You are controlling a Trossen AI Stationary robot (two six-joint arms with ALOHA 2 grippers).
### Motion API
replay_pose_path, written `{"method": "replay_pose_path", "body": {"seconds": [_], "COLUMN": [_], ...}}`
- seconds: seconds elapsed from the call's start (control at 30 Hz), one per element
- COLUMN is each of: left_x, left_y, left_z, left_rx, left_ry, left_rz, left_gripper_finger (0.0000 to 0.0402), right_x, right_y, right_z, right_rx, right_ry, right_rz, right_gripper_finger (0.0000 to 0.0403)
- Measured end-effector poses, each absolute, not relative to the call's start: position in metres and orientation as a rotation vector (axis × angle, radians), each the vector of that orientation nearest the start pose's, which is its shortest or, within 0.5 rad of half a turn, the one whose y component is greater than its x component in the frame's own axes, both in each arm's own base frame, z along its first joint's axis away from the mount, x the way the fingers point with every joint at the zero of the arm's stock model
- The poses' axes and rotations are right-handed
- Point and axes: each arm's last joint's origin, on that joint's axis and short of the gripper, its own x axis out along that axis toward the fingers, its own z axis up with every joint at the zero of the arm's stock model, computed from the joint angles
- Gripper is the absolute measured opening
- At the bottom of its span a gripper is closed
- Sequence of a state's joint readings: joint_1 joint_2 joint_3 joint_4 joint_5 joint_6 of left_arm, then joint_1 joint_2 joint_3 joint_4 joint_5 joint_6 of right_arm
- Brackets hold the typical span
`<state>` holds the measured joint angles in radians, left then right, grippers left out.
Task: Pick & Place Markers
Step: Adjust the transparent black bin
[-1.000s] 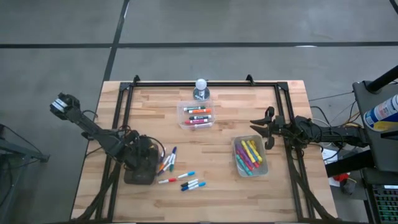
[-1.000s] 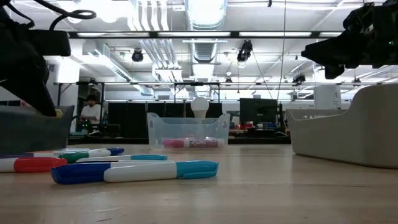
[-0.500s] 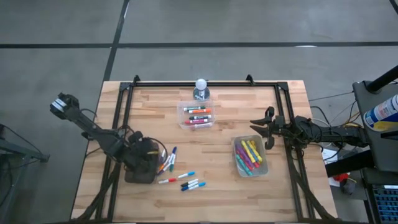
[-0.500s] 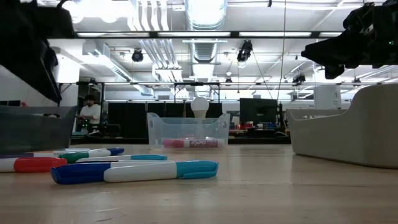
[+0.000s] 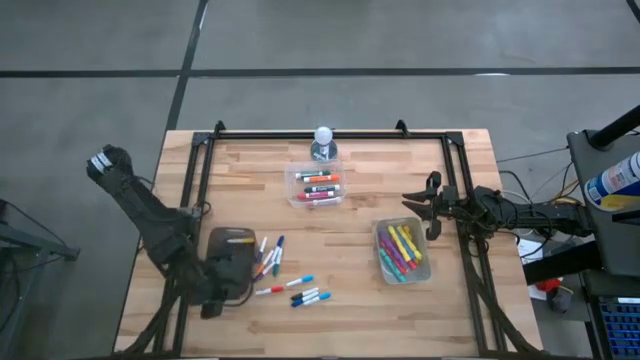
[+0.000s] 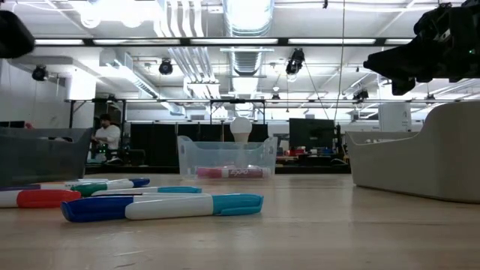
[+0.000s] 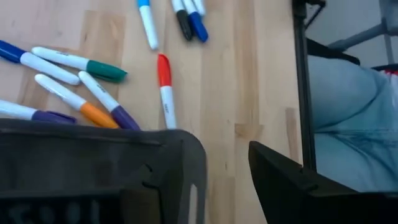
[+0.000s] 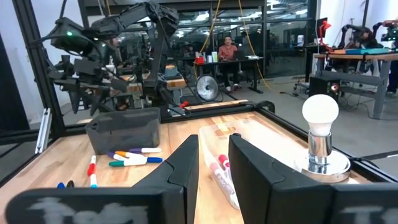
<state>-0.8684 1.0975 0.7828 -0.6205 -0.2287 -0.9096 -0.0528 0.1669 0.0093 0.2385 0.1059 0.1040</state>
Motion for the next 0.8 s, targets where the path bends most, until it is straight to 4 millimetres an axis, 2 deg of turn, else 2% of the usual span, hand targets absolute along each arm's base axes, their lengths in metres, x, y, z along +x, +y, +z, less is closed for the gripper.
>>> {"method": "replay_pose_path", "body": {"seconds": [0.17, 0.47, 0.67, 0.8], "left_x": [0.129, 0.139, 0.140, 0.138], "left_y": [-0.171, -0.194, -0.196, -0.191], "left_z": [0.234, 0.197, 0.190, 0.191], "left_rx": [-0.260, -0.159, -0.152, -0.128], "left_ry": [0.964, 1.059, 1.094, 1.107], "left_rz": [-0.169, -0.076, -0.023, 0.003], "left_gripper_finger": [0.0172, 0.0172, 0.0165, 0.0136], "right_x": [0.107, 0.107, 0.107, 0.107], "right_y": [-0.009, -0.009, -0.009, -0.009], "right_z": [0.176, 0.176, 0.176, 0.176], "right_rx": [0.106, 0.105, 0.105, 0.104], "right_ry": [-0.089, -0.089, -0.089, -0.089], "right_rz": [-0.154, -0.154, -0.154, -0.154], "right_gripper_finger": [0.0088, 0.0085, 0.0075, 0.0073]}}
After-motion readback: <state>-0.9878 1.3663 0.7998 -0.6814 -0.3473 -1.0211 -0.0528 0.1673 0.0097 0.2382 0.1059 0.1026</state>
